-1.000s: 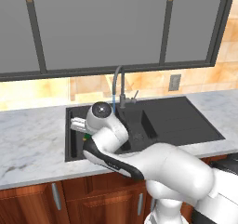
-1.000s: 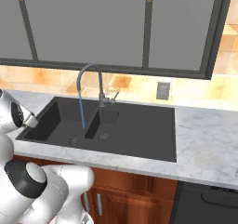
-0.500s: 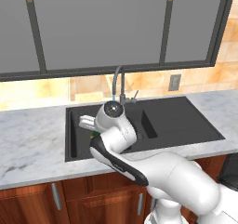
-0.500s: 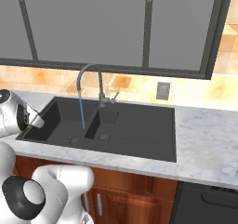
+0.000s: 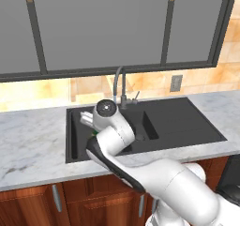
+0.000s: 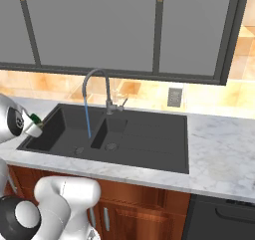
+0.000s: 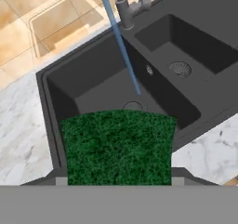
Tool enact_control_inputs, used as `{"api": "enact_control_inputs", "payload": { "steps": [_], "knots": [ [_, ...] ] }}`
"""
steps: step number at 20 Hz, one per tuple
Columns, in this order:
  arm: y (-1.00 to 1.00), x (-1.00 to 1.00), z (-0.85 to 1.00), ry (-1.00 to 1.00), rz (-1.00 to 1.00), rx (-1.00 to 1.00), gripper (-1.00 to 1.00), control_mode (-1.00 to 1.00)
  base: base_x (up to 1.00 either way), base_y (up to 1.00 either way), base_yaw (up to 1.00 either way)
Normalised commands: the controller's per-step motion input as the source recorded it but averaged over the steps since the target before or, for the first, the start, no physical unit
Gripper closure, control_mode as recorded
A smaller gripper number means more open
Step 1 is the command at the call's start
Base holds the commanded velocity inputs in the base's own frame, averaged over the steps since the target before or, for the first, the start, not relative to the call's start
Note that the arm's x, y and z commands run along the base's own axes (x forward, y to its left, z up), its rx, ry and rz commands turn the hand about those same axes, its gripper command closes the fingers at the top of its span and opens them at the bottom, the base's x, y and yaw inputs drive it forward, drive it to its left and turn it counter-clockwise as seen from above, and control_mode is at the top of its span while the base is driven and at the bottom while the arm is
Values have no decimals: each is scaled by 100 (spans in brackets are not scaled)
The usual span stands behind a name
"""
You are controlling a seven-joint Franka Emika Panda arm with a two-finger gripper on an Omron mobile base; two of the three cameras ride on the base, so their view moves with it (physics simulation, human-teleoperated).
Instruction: Soak the sponge with water for a few seconds and then drop it inside the sink.
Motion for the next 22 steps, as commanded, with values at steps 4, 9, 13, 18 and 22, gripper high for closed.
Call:
{"api": "enact_control_inputs", "payload": {
  "steps": [4,9,13,18,22],
  "knots": [
    [-1,0,5,0,-25,-1,100,-100,0,0,0],
    [-16,0,0,0,-25,0,100,-100,0,0,0],
    [-25,0,-1,0,-25,-1,100,-100,0,0,0],
    [-31,0,-2,0,-21,-1,100,-100,0,0,0],
    [-19,0,0,0,-20,-1,100,-100,0,0,0]
  ]
}}
